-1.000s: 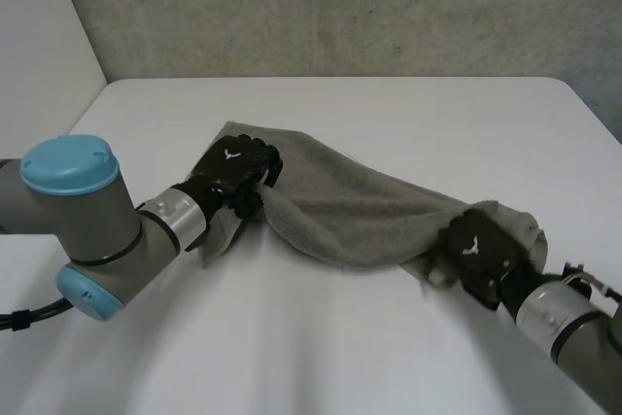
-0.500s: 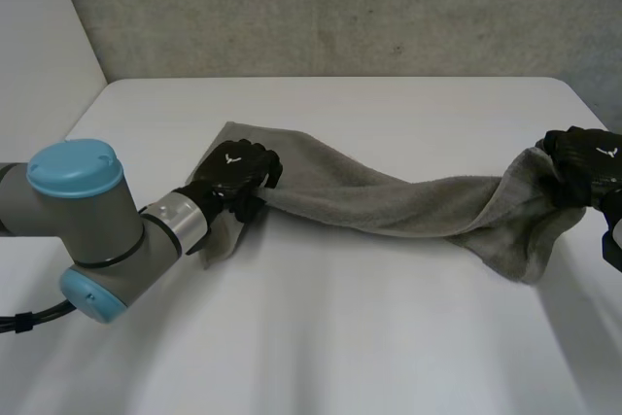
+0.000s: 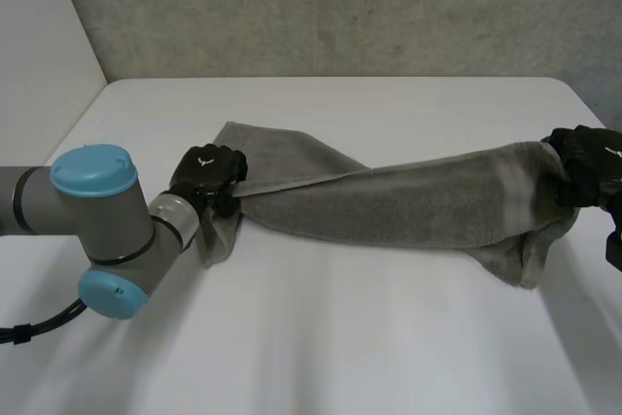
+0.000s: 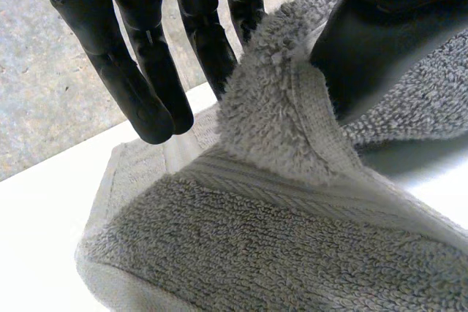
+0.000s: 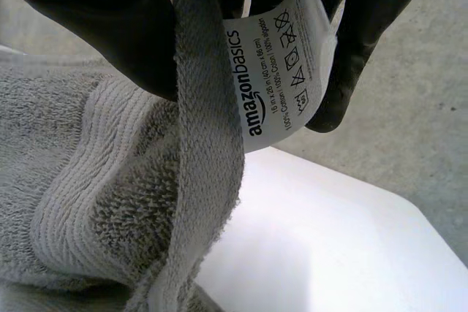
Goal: Fold the towel.
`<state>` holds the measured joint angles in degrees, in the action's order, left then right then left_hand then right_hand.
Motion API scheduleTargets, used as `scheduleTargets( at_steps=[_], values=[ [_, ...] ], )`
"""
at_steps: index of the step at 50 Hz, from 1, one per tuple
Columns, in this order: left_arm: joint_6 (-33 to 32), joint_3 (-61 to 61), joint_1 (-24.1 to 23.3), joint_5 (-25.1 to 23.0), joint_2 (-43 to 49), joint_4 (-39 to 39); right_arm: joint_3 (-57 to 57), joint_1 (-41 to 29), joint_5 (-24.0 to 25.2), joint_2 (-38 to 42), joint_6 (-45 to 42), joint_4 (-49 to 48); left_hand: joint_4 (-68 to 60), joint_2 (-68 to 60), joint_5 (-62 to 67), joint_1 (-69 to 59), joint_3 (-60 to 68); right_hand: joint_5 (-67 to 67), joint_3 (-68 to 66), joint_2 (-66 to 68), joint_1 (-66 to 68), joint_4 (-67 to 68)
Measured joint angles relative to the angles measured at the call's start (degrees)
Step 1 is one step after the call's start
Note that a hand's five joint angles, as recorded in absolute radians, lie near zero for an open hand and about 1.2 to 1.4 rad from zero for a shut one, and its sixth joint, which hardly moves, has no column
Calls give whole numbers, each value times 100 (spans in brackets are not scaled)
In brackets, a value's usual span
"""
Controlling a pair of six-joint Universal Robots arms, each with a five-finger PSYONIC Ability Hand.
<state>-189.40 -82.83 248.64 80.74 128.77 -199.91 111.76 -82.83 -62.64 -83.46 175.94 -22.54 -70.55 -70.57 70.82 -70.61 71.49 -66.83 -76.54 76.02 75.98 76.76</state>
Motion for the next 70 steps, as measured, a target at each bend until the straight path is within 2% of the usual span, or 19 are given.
scheduleTargets(
  at_steps=[5, 20, 32, 34, 35, 38, 42, 49, 52, 58, 64, 70],
  values=[
    [1, 13, 2, 71, -13, 30, 13, 137, -35, -172, 0, -12, 403, 409, -431, 406, -418, 0, 0, 28, 0, 0],
    [-80, 10, 16, 294, -160, 222, 122, 397, -151, -484, 183, -79, 247, 250, -350, 257, -400, 0, 1, 28, 0, 0],
    [-556, -71, 17, 391, -278, 337, 109, 388, -431, -461, 218, -179, -27, -22, -123, -11, -124, 0, 0, 28, 3, 0],
    [-668, -82, 15, 443, -303, 348, 98, 388, -439, -461, 215, -182, -486, -461, 323, -444, 341, 0, 0, 28, 3, 0],
    [-809, -94, 12, 509, -340, 370, 75, 388, -441, -463, 208, -178, -1093, -1113, 924, -1057, 1028, 0, 0, 29, 4, 0],
    [-1025, -116, 6, 604, -408, 421, 23, 381, -436, -466, 199, -155, -1656, -1648, 1376, -1201, 1595, 0, 0, 75, 4, 0],
    [-1307, -139, 5, 703, -590, 586, -118, 355, -419, -490, 184, -63, -1711, -1713, 1406, -1202, 1708, 0, 0, 87, 11, 0],
    [-1391, -123, 70, 692, -1033, 895, -551, 344, -376, -709, 133, 286, -1711, -1713, 1406, -1202, 1719, 0, 0, 87, 29, 0],
    [-1379, -77, 118, 675, -1258, 974, -874, 343, -327, -799, 93, 583, -1711, -1713, 1406, -1202, 1722, 0, 0, 87, 52, 0],
    [-1366, 184, 297, 662, -1942, 1156, -2019, 222, -41, -756, -325, 1890, -1712, -1713, 1408, -1202, 1725, 0, 0, 87, 55, 0],
    [-1378, 695, 383, 647, -2349, 1644, -3235, -315, 141, -248, -1379, 3425, -1711, -1713, 1456, -1202, 1726, 0, 0, 87, 55, 0],
    [-1428, 1464, 417, 528, -2048, 2698, -4311, -1035, -99, 754, -2754, 4949, -1711, -1713, 1456, -1202, 1728, 0, 0, 87, 55, 0]
  ],
)
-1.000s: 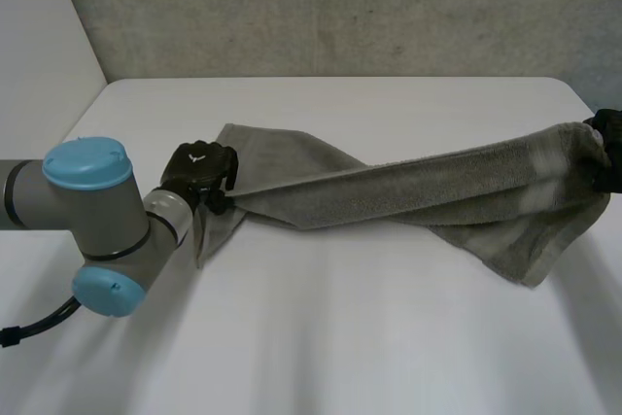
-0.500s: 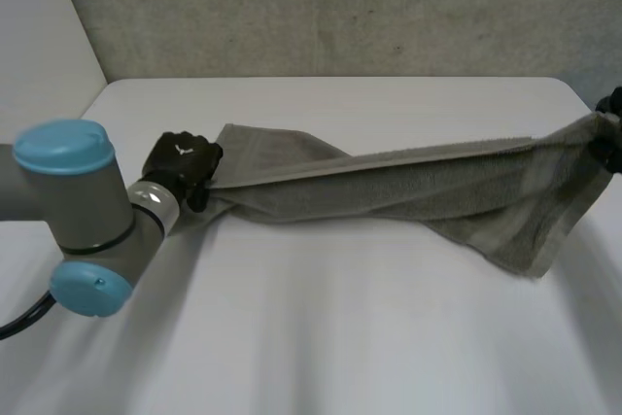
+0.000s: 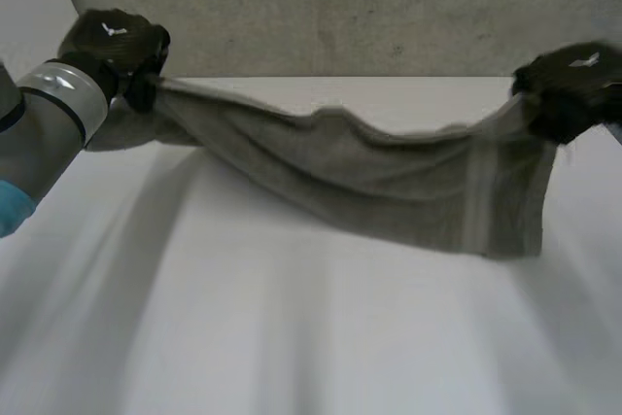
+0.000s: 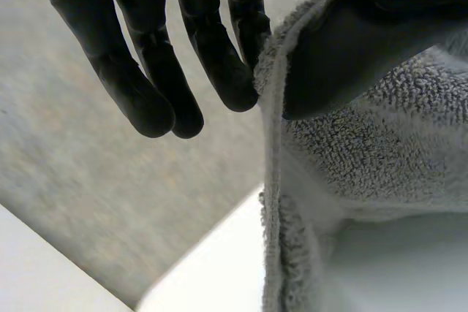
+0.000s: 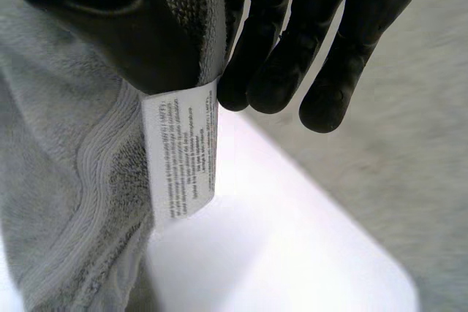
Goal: Fold the towel.
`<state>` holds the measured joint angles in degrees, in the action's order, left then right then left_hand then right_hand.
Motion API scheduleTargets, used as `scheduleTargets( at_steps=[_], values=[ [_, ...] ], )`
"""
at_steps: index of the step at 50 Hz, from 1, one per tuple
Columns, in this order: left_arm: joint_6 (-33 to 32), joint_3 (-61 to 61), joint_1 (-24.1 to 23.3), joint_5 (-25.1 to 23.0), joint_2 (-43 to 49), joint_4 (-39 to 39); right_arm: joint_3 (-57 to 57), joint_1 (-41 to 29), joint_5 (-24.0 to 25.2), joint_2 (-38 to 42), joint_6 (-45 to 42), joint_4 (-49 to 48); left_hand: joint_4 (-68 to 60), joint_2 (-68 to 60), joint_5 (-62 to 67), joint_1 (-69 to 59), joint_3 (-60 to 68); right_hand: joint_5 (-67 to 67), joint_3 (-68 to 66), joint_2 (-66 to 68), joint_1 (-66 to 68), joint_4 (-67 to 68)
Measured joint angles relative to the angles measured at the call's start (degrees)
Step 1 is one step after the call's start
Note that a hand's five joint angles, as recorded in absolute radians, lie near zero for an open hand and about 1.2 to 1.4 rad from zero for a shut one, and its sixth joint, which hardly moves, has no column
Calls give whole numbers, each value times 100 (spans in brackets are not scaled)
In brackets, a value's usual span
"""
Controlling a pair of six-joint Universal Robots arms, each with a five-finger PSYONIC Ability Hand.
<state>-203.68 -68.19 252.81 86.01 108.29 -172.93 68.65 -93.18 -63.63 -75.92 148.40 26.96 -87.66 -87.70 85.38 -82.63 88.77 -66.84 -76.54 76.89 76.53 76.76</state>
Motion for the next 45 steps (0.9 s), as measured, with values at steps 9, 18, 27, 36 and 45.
scheduleTargets(
  at_steps=[9, 18, 27, 36, 45],
  values=[
    [-424, 1054, 133, -144, 1375, 1287, -866, -712, -846, 1455, -1214, 897, 0, 0, 0, 0, 6, 0, 0, 0, 0, 0],
    [-1104, 3081, 160, -29, 2976, 1712, -2273, -1181, -1527, 2581, -1413, 266, 0, 0, 0, 0, 14, 0, 0, 0, 0, 0],
    [-934, 5866, 5, 35, 3672, 1341, -3297, -1476, -1731, 2603, -1037, -2385, -4, -1, 0, 0, 20, 0, 0, 0, 0, 0],
    [1119, 7242, -56, 180, 3326, -115, -1888, -1562, -1769, 1242, -191, -5265, -22, -1, 1, 0, 21, 0, -1, 0, 0, 0],
    [1685, 6182, 51, -525, 3259, 187, -1280, -1559, -1377, 1069, -68, -3846, -22, -1, 8, 0, 22, 0, 0, 0, 0, 0]
  ],
)
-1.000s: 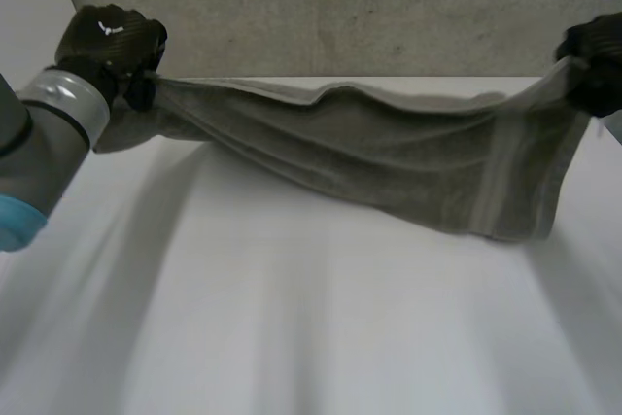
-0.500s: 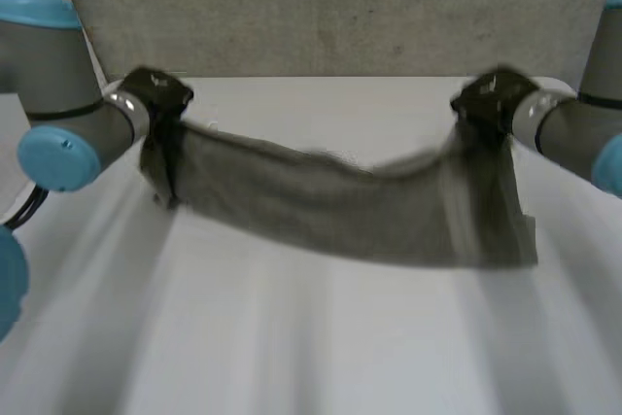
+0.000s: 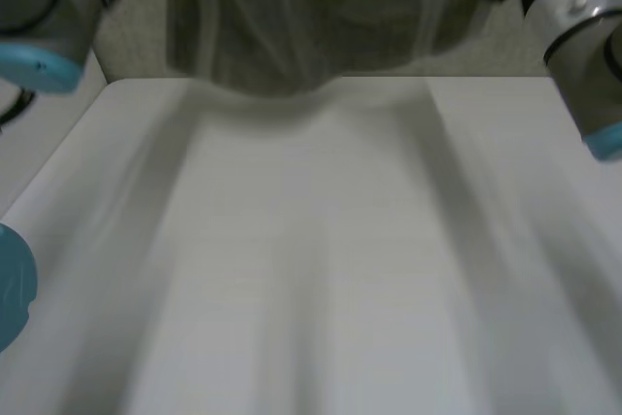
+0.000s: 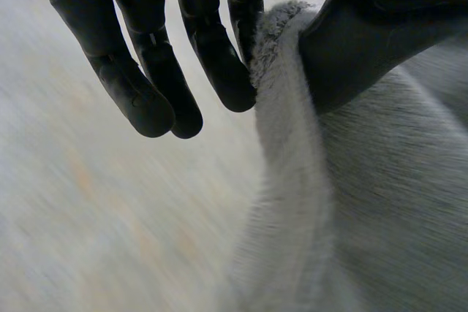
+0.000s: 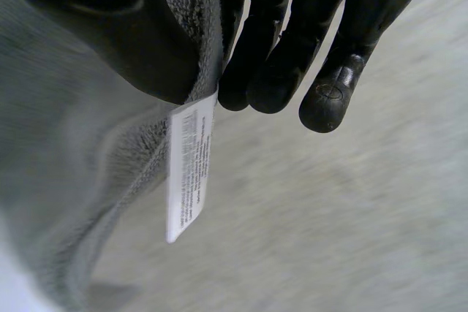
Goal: Fold the towel.
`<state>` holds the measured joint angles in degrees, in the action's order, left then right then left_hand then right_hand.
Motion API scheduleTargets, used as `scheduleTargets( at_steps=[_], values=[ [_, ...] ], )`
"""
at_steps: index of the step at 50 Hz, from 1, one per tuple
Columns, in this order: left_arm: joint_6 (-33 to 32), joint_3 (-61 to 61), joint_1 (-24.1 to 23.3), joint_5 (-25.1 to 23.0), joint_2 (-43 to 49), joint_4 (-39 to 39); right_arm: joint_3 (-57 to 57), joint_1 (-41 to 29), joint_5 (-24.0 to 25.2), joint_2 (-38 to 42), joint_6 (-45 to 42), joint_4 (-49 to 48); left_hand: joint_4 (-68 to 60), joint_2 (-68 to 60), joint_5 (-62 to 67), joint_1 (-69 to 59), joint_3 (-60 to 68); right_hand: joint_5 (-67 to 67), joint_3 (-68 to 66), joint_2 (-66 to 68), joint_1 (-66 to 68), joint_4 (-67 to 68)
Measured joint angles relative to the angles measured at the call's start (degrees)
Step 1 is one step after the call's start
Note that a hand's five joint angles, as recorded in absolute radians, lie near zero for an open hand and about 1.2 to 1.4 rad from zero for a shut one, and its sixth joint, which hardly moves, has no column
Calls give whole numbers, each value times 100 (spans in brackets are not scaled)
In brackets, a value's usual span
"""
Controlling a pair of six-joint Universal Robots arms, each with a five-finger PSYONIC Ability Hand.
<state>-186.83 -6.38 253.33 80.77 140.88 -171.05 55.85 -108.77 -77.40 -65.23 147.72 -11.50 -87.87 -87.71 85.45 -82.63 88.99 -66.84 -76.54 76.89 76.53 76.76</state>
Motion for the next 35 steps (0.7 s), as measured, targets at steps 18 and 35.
scheduleTargets(
  at_steps=[18, 35],
  values=[
    [-1832, -4709, 224, -617, -339, 90, 1713, 380, 747, 601, -683, 1141, 0, 0, 0, 0, 7, -1, 0, 0, 0, 0],
    [-1959, -7048, 543, -618, -2201, -911, 3040, 1026, 772, -730, -821, 1069, 0, 0, 0, 0, 12, 0, 0, 0, 0, 0]
  ],
)
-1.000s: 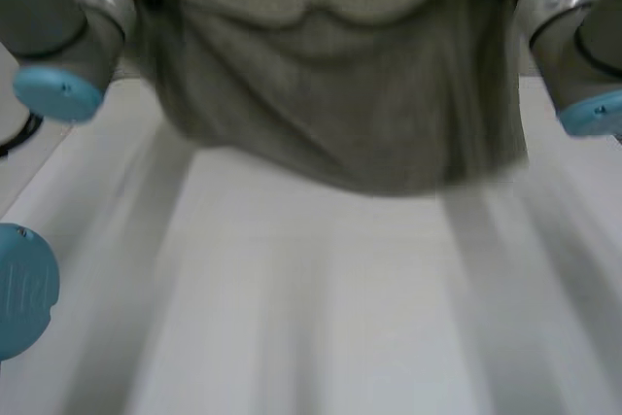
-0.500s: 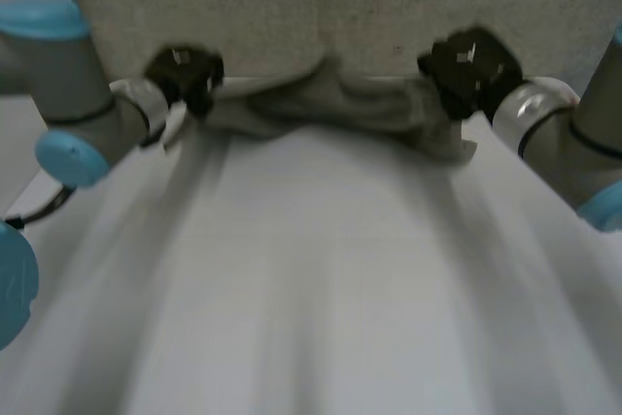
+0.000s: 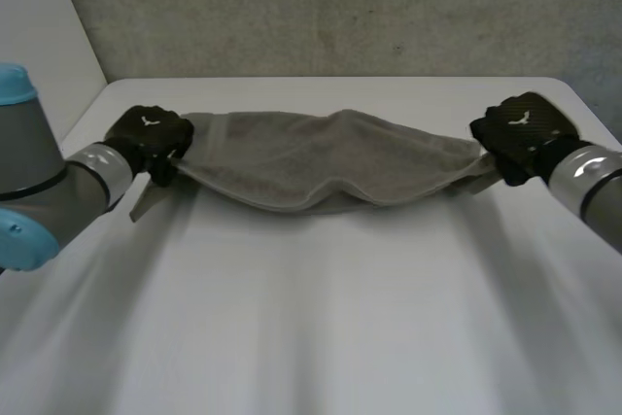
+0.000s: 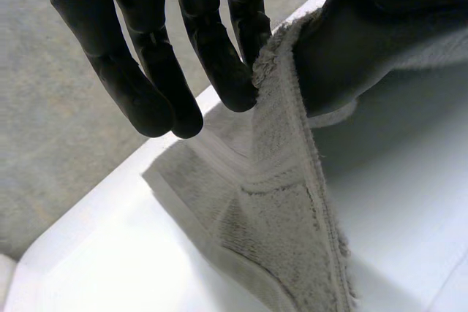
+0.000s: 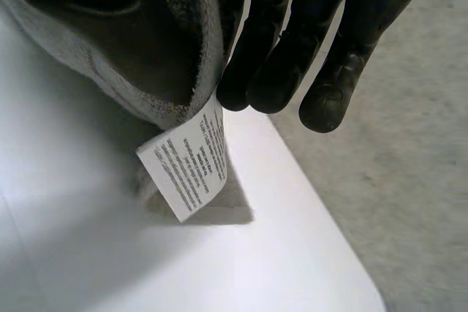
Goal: Fold the towel.
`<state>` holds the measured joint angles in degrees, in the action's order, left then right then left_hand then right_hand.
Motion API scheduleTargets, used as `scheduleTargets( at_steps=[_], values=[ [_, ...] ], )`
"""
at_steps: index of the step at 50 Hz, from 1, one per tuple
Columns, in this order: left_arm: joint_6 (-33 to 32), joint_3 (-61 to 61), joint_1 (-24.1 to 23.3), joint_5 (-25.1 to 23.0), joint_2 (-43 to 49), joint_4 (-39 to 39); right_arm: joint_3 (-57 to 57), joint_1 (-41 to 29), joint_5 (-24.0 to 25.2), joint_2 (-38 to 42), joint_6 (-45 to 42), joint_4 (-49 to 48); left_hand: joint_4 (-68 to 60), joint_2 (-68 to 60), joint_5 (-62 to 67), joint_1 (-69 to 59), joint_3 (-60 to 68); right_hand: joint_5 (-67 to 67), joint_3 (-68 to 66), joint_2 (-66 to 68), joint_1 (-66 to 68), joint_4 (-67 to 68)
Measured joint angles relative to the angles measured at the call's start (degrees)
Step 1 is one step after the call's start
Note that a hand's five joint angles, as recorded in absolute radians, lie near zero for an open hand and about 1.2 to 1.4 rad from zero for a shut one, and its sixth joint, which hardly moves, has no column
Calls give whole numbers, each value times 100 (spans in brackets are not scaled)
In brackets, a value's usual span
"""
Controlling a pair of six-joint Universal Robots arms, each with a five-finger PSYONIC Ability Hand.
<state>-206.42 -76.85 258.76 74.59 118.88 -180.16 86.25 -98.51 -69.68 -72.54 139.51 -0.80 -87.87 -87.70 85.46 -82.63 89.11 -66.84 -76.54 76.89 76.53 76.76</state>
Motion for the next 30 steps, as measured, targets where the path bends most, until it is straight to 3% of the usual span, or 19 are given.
scheduleTargets(
  at_steps=[13, 23, 30],
  values=[
    [-2, -887, 529, -90, -1279, -1, 224, 902, 433, -1357, 831, 550, 0, 0, 0, 0, 0, 0, 0, 0, 0, 0],
    [-12, -1456, 582, -277, -2333, 25, 148, 1371, 739, -1983, 926, 1748, 0, 0, -1, 0, 1, 0, 0, 0, 0, 0],
    [-15, -1661, 561, -330, -2615, 7, 237, 1481, 889, -2132, 769, 1936, 0, 0, 1, 0, 1, -1, 0, 0, 0, 0]
  ],
)
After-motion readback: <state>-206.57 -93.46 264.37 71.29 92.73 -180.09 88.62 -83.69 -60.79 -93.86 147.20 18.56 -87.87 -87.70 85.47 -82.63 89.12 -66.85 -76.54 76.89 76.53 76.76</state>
